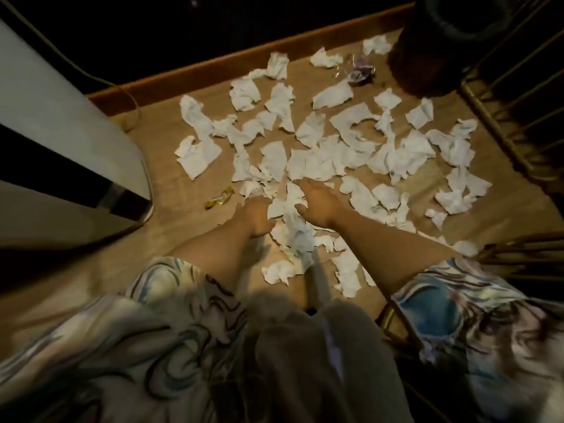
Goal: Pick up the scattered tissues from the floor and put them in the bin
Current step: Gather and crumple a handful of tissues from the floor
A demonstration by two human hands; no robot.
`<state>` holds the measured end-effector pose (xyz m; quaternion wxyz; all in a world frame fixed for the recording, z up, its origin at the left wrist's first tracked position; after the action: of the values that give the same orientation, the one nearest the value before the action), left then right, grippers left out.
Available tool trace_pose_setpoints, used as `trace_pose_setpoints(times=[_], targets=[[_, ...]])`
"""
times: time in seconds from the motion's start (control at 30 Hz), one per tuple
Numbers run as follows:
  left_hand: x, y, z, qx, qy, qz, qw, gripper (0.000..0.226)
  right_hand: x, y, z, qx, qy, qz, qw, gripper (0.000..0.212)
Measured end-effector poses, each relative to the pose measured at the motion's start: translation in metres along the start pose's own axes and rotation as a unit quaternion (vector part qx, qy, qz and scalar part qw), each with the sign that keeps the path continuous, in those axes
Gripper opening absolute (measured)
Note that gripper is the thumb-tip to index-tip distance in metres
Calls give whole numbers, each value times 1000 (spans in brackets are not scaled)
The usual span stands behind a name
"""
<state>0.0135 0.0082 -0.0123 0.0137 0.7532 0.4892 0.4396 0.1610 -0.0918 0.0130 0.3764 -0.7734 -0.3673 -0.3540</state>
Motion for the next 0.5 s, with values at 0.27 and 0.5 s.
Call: trace_pose_setpoints(times=[0.27, 0.5], targets=[[-90, -25, 101, -47, 77, -51, 995, 58, -93, 76, 54, 19, 73, -70, 995, 56], [-150, -28, 100, -88, 172, -93, 977, 41, -151, 97, 41, 118, 139, -112, 977, 33]])
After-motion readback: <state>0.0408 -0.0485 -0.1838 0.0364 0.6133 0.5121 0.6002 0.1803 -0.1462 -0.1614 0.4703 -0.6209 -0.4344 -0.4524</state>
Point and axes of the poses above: each hand's wrist, its own z-axis towards the middle knuckle, its own x-axis out of the back of the hand, y = z × x, the point moved 2 cm from there along z, towards the middle knuckle, and after that the axes turned 6 degrees about -z, right-handed, at the moved point
